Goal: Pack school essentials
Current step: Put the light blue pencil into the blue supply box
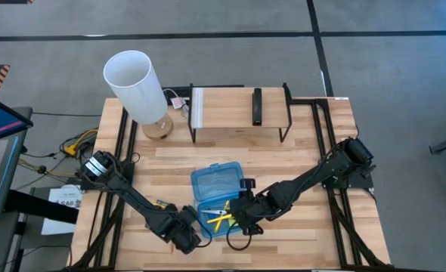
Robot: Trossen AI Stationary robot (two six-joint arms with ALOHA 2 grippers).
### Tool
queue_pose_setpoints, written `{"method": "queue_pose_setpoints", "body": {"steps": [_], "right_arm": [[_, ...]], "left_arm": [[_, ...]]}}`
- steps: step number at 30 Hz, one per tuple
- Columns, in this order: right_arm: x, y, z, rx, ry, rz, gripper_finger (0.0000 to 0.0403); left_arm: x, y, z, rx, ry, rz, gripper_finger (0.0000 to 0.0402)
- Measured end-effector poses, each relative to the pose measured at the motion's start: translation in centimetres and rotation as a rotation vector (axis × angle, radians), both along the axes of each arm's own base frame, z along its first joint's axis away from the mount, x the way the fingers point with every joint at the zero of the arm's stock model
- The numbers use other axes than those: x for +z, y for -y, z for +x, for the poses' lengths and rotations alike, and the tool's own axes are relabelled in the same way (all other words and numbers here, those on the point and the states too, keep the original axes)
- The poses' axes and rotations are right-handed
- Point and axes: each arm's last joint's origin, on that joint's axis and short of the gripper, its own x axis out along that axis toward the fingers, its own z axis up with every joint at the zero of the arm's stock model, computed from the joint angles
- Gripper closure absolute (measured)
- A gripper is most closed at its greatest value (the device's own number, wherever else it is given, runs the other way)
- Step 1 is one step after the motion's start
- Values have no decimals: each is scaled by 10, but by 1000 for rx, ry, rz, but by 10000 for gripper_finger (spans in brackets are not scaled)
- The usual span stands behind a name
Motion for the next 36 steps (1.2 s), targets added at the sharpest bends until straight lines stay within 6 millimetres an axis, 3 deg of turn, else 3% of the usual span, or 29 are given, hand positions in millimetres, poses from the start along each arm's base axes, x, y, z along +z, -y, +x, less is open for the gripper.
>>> {"method": "queue_pose_setpoints", "body": {"steps": [15, 30, 36], "right_arm": [[0, 0, 1, 1, 4, 2, 222], [0, 0, 1, 3, 4, 1, 223], [0, 2, 1, 1, 4, -1, 224]], "left_arm": [[-1, -3, -2, -31, -51, 1, 394], [14, -18, -14, 39, -94, 89, 401], [21, -15, -13, 27, -106, 31, 401]]}}
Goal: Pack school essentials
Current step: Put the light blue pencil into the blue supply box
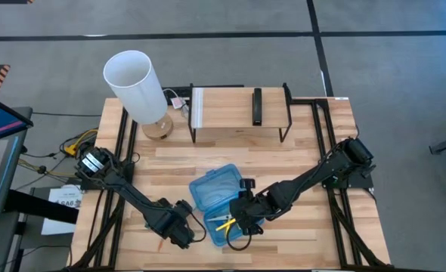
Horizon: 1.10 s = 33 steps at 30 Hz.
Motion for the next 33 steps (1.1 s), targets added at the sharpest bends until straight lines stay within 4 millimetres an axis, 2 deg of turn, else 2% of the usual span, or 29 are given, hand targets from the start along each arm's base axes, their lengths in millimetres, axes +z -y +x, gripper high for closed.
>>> {"method": "queue_pose_setpoints", "body": {"steps": [5, 12, 19, 22, 25, 30, 33], "right_arm": [[0, 1, 0, -1, 0, -1, 225], [0, 1, 0, 0, 0, -1, 228], [0, 1, 1, 0, -1, -2, 229], [0, 3, 1, -4, -6, -4, 231], [3, 8, -3, -4, -30, -18, 232], [25, 16, -19, -39, -33, -34, 232], [41, 20, -36, -81, -23, -65, 234]], "left_arm": [[11, 10, -2, -39, -33, -32, 401], [30, 27, -15, -64, -89, -10, 401], [46, 47, -20, -150, -8, -14, 401], [59, 52, -10, -216, 123, 23, 401], [66, 48, 9, -277, 241, 40, 401], [65, 20, 47, -345, 344, 35, 401], [66, 0, 68, -369, 393, 33, 401]]}}
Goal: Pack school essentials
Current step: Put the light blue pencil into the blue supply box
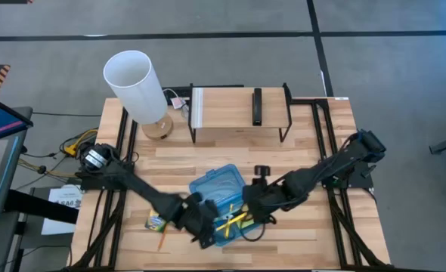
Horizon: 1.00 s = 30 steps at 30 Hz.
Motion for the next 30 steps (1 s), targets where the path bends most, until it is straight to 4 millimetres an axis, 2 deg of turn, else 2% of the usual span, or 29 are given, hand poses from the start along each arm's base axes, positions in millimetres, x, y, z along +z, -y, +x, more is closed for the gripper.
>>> {"method": "queue_pose_setpoints", "body": {"steps": [5, 10, 15, 20, 30], "right_arm": [[24, 1, -27, -62, 52, -48, 235], [38, -6, -42, -68, 128, -68, 236], [35, -14, -44, -50, 127, -74, 236], [30, -15, -42, -59, 107, -83, 238], [29, -11, -38, -75, 111, -82, 236]], "left_arm": [[5, -26, 28, -40, 88, -49, 401], [-11, -40, 43, -33, 64, -78, 401], [-30, -39, 49, -64, 14, -103, 401], [-38, -37, 53, -96, 1, -121, 393], [-41, -39, 52, -121, -23, -93, 306]]}}
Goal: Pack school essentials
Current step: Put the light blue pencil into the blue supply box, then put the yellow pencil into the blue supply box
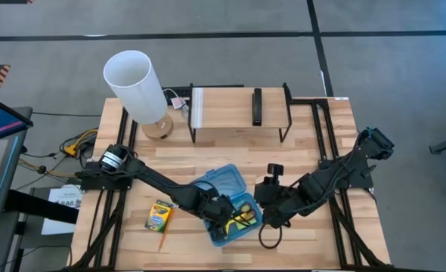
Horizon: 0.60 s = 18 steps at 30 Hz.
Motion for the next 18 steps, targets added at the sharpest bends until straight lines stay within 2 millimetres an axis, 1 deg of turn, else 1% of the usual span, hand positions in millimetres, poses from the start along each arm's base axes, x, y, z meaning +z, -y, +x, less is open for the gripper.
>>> {"method": "queue_pose_setpoints", "body": {"steps": [3, 4, 6, 9, 11, 13, 16, 18], "right_arm": [[0, 0, 0, 0, 0, 0, 237], [0, 0, 0, 1, 0, 0, 237], [0, 0, 0, 1, 2, 2, 236], [0, -1, 0, 0, 4, 4, 236], [0, -1, 0, -1, 5, 6, 237], [0, -1, 0, -1, 5, 7, 236], [0, -1, 0, -2, 11, 10, 235], [1, -2, 1, -1, 16, 14, 235]], "left_arm": [[2, -1, -3, -39, -15, 7, 283], [5, -1, -4, -46, -17, 13, 277], [18, 3, -11, -58, 14, 51, 271], [35, 19, -33, -55, 30, 153, 270], [42, 31, -53, -25, -2, 212, 272], [48, 45, -72, 23, -11, 235, 274], [48, 66, -98, 109, -31, 243, 277], [46, 78, -111, 165, -43, 221, 278]]}}
